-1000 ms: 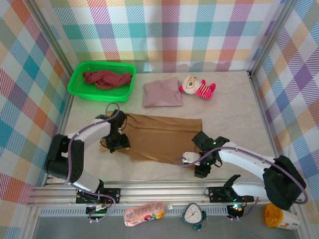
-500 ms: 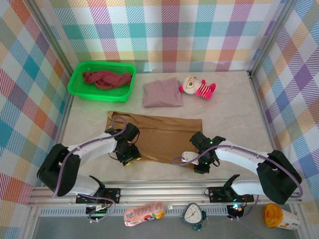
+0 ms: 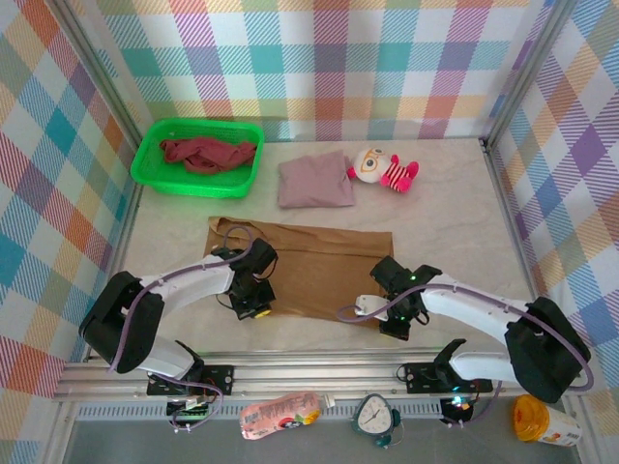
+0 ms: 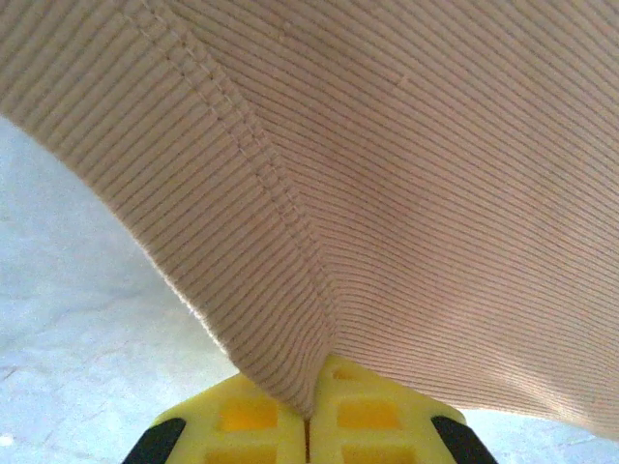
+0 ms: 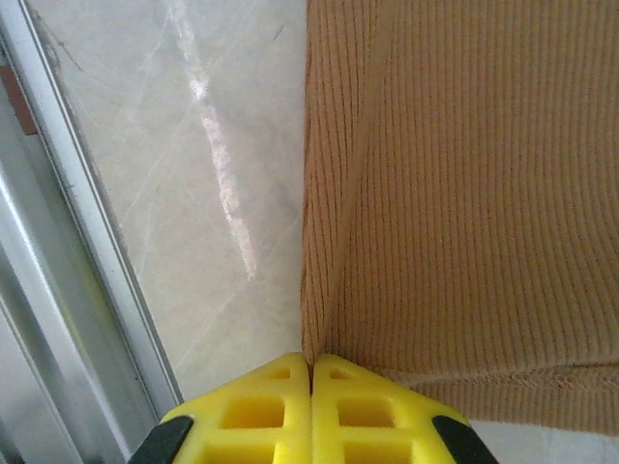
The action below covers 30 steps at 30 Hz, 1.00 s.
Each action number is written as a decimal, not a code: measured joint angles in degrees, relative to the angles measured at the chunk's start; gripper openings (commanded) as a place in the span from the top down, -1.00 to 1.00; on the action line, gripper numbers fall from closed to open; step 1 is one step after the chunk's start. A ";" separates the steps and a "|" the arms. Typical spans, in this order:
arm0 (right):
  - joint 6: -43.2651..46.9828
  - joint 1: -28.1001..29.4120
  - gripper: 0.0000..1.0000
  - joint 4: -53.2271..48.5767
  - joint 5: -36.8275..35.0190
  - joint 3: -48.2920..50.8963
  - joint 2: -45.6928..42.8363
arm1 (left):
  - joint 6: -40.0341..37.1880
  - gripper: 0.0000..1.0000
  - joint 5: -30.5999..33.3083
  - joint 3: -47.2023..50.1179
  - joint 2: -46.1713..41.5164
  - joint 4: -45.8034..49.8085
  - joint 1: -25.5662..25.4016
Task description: Fold and stack the tank tops
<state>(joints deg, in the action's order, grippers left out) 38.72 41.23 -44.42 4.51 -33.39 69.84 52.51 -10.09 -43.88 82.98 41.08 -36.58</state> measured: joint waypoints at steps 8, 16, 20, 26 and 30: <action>0.13 -2.23 0.95 -3.08 0.04 -2.58 -1.81 | -5.05 0.89 0.04 -5.68 -0.33 6.64 -0.04; 1.20 -7.43 0.96 -4.13 1.84 -9.68 1.16 | -10.47 0.88 0.09 -13.70 4.52 10.93 0.09; 1.77 -10.97 0.97 -4.09 2.60 -11.80 4.02 | -12.72 0.87 0.11 -16.00 6.10 11.74 1.73; 2.56 -14.78 0.97 -3.89 3.08 -14.43 7.04 | -14.93 0.86 0.20 -17.49 6.95 11.96 6.12; 2.56 -16.33 0.96 -2.86 3.69 -16.26 8.41 | -16.26 0.85 0.20 -18.56 8.81 11.91 7.63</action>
<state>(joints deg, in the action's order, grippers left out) 41.28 24.91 -47.29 8.21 -49.65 78.26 36.25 -9.89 -62.43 91.79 52.99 -28.95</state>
